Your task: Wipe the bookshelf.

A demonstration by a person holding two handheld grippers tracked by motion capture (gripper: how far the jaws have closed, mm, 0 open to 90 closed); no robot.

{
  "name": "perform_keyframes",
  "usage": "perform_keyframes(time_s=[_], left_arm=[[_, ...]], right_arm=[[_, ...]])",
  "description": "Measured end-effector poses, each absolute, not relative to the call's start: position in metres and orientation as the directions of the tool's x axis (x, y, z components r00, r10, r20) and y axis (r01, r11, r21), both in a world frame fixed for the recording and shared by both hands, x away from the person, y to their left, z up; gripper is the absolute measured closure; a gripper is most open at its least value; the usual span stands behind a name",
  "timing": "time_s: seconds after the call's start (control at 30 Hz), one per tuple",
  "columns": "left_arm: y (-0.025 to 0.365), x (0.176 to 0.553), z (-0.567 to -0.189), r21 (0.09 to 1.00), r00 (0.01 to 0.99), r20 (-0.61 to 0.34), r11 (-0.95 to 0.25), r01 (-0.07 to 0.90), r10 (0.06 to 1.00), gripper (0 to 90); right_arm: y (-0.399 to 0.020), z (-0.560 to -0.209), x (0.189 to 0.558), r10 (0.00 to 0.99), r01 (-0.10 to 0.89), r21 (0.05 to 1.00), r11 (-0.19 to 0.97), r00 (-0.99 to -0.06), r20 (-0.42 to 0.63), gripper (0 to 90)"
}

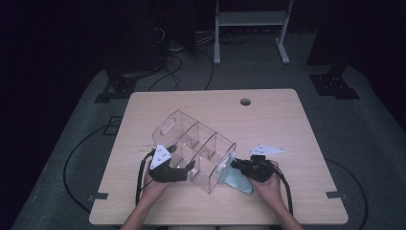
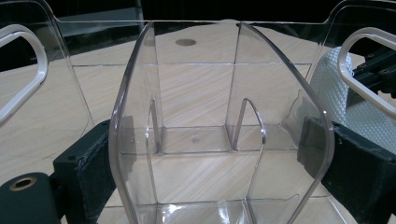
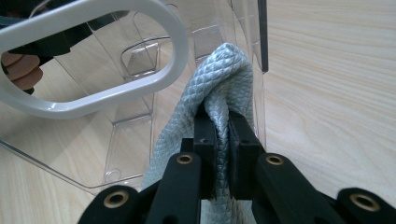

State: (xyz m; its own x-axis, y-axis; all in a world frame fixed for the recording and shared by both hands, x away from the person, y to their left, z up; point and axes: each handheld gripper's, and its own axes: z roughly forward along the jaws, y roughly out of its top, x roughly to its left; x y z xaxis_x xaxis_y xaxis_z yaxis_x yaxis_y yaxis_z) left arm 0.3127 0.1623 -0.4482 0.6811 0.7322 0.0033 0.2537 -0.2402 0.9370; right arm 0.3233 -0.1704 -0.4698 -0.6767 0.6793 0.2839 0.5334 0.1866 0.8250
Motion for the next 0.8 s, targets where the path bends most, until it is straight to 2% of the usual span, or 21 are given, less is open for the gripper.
perform_keyframes(time_s=[0.27,0.47,0.63,0.8], left_arm=[[0.161,0.312,-0.448,0.935,0.687,0.003,-0.247,0.256,0.726,7.4],[0.159,0.312,-0.448,0.934,0.695,0.006,-0.252,0.253,0.719,7.4],[0.158,0.311,-0.448,0.935,0.697,0.005,-0.252,0.251,0.717,7.3],[0.158,0.311,-0.448,0.935,0.698,0.005,-0.251,0.250,0.716,7.1]], right_arm=[[-0.173,-0.467,0.322,0.691,0.521,0.833,0.184,-0.672,0.268,83.1],[-0.185,-0.462,0.327,0.710,0.524,0.841,0.137,-0.644,0.286,83.1],[-0.189,-0.450,0.324,0.708,0.489,0.865,0.109,-0.650,0.278,83.1],[-0.190,-0.458,0.326,0.706,0.511,0.853,0.108,-0.644,0.296,83.1]])
